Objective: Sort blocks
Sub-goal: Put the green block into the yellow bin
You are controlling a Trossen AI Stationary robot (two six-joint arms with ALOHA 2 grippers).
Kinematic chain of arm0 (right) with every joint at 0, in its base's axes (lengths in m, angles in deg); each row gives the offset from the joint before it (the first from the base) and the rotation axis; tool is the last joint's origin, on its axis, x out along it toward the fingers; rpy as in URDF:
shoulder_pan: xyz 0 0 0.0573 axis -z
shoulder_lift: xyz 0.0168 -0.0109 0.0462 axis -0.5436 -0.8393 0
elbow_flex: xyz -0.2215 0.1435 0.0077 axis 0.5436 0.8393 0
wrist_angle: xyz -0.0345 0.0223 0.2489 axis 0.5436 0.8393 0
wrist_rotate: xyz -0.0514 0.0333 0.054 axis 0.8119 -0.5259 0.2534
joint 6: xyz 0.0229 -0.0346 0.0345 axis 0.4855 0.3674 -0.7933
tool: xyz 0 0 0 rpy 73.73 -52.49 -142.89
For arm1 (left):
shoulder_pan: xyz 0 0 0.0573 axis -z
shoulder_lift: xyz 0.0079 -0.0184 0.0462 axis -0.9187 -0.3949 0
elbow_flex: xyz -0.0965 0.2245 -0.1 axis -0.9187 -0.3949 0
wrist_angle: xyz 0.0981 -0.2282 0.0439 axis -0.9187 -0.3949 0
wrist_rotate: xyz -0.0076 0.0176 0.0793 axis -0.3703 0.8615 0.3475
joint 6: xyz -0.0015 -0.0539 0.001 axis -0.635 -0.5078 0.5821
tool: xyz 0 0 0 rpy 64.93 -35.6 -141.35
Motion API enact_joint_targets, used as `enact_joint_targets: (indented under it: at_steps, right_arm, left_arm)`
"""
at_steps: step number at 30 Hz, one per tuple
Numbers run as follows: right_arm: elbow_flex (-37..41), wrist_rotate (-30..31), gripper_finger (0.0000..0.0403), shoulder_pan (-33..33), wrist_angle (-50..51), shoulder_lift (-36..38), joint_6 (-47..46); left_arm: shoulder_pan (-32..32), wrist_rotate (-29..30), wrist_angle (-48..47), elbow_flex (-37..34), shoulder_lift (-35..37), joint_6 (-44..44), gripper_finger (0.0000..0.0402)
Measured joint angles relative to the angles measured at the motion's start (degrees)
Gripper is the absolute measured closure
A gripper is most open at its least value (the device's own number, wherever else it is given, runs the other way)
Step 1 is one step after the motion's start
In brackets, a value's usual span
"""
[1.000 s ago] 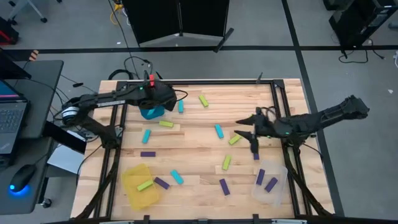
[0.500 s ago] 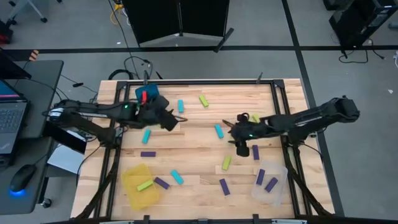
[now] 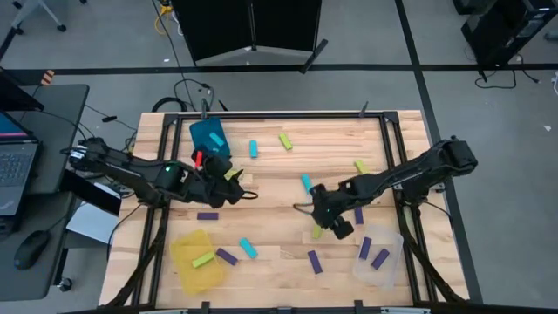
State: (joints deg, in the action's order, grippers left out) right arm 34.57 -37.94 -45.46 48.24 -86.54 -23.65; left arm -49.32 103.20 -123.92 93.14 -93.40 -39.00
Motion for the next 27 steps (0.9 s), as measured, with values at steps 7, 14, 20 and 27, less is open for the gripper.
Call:
enact_joint_targets:
  at_steps: [7, 14, 20, 27]
  right_arm:
    - [-2.9, 2.5, 0.0145, -3.9, 2.3, -7.0, 2.3]
    - [-3.7, 4.5, 0.0139, -5.0, 2.2, -11.8, 4.2]
    - [-3.9, 3.2, 0.0156, -4.8, 2.1, -13.6, 5.8]
    - [-3.8, 1.2, 0.0225, -4.4, 2.5, -13.5, 6.5]
  left_arm:
    - [2.0, 1.1, 0.0, 0.0, 0.0, -1.2, 0.0134]
    - [4.0, 1.6, 0.0, 0.0, 0.0, -2.6, 0.0134]
    - [5.5, 1.8, 0.0, 0.0, 0.0, -2.7, 0.0134]
    - [6.3, 2.0, 0.0, 0.0, 0.0, -3.4, 0.0134]
